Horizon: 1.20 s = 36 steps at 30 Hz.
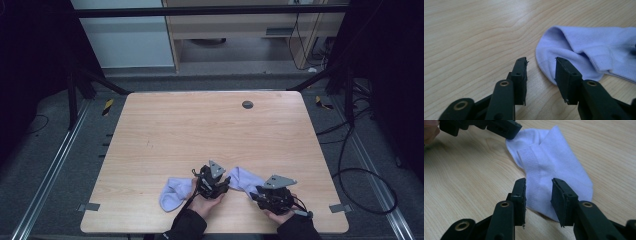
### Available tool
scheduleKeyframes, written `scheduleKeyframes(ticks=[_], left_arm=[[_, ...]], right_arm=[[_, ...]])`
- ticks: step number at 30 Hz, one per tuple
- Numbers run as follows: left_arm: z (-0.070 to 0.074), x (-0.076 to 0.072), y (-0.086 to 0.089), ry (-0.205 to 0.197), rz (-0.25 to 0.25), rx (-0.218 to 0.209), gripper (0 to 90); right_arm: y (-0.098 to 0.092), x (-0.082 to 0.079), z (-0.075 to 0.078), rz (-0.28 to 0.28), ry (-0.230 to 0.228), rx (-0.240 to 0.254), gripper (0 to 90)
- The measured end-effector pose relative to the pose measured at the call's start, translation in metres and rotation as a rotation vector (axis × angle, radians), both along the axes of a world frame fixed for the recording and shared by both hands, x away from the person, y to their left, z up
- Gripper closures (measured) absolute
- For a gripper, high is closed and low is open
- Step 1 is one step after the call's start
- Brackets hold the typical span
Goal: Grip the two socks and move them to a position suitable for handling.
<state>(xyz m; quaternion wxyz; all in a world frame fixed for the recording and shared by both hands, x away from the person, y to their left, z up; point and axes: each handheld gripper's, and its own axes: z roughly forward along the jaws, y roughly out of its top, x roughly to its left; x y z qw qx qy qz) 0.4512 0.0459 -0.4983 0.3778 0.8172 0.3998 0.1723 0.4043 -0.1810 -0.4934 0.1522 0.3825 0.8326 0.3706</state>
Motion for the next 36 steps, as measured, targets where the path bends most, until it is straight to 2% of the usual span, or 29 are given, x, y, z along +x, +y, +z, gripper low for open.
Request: scheduleKeyframes(ticks=[10,13,14,16,23,24,25,26,27,28,29,32,36], left_arm=[[-0.005,0.001,-0.002,0.026,-0.023,-0.014,74.2],[-0.005,0.001,-0.003,0.027,-0.025,-0.015,79.7],[-0.005,0.0,-0.003,0.026,-0.027,-0.015,79.7],[-0.005,0.0,-0.004,0.027,-0.026,-0.018,82.6],[-0.005,0.0,-0.005,0.027,-0.028,-0.019,86.7],[-0.005,0.0,-0.005,0.027,-0.029,-0.019,86.9],[-0.005,0.0,-0.005,0.028,-0.029,-0.021,87.0],[-0.005,0.0,-0.005,0.028,-0.029,-0.021,87.0],[-0.005,0.0,-0.005,0.028,-0.031,-0.021,87.2],[-0.005,0.0,-0.005,0.027,-0.031,-0.02,87.2],[-0.005,0.0,-0.005,0.027,-0.031,-0.018,87.3],[-0.005,0.0,-0.005,0.028,-0.034,-0.018,87.5],[-0.005,0.0,-0.004,0.03,-0.036,-0.02,87.6]], right_arm=[[0.001,0.002,-0.004,0.011,0.036,0.002,70.9],[0.001,0.003,-0.005,0.017,0.053,0.008,77.1],[0.001,0.003,-0.005,0.017,0.053,0.008,77.1],[0.002,0.003,-0.005,0.023,0.062,0.01,83.2],[0.003,0.004,-0.002,0.03,0.081,0.029,88.2],[0.003,0.004,-0.002,0.03,0.079,0.034,88.4],[0.001,0.003,0.003,0.024,0.067,0.064,88.6],[0.001,0.003,0.003,0.024,0.067,0.064,88.6],[-0.002,0.002,0.008,0.015,0.042,0.108,88.7],[-0.002,0.002,0.008,0.015,0.042,0.108,88.7],[-0.006,0.003,0.014,-0.004,0.015,0.139,88.8],[-0.01,0.004,0.017,-0.027,-0.011,0.168,88.9],[-0.019,0.013,0.023,-0.116,-0.063,0.2,88.9]])
